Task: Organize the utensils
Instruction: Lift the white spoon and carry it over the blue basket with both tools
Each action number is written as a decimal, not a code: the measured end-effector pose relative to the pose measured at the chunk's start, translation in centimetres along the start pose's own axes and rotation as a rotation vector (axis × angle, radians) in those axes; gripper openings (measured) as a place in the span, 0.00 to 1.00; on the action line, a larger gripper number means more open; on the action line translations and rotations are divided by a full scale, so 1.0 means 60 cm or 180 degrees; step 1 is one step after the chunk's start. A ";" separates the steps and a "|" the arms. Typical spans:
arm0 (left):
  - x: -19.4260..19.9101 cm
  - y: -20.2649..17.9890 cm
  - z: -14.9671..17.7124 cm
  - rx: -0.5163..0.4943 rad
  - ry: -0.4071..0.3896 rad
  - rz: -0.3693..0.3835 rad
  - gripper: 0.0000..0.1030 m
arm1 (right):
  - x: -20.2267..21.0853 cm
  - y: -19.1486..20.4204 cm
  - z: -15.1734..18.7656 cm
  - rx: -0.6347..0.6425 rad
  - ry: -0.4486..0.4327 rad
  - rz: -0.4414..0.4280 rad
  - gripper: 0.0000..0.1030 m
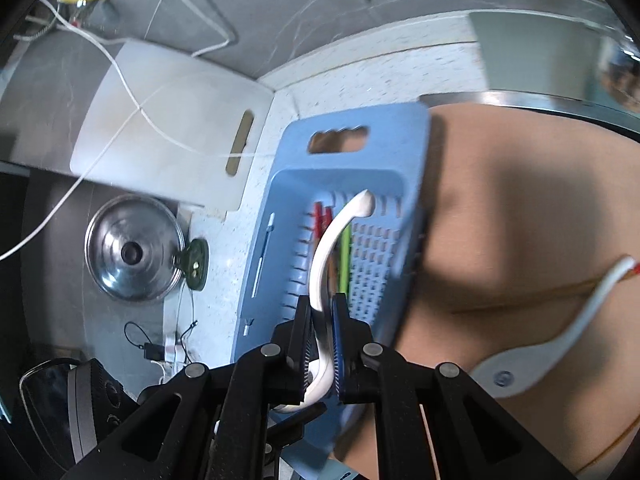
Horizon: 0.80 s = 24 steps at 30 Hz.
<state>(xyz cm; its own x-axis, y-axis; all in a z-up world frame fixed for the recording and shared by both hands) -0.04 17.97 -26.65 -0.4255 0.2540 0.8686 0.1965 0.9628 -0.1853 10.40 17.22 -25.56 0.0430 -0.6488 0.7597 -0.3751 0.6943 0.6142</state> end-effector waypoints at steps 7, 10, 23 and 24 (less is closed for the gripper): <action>-0.009 0.027 0.014 0.0165 0.0027 0.0001 0.13 | -0.042 0.018 0.001 0.0092 0.0166 0.0052 0.09; -0.014 0.032 0.018 0.0227 0.0027 0.0034 0.13 | -0.055 0.017 0.003 0.0091 0.0227 0.0071 0.09; -0.044 0.051 0.034 0.0351 0.0143 0.0096 0.12 | -0.099 0.010 0.009 0.0136 0.0433 0.0208 0.09; -0.047 0.054 0.035 0.0369 0.0155 0.0104 0.12 | -0.102 0.010 0.009 0.0151 0.0446 0.0220 0.09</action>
<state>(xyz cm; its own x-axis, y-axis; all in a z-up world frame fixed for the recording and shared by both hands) -0.06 20.54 -30.68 -0.3766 0.2832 0.8820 0.1049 0.9590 -0.2631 9.43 21.41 -29.96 0.1430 -0.5480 0.8241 -0.4249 0.7181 0.5512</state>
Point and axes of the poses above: each gripper's, at about its wrist camera, not at the fingertips, and x roughly against the way its jaws point, y to its left, z to its underside, the point moved 9 cm from there along -x, roughly the way its jaws point, and after that the axes turned 8 degrees about x, right-handed, at the moved point
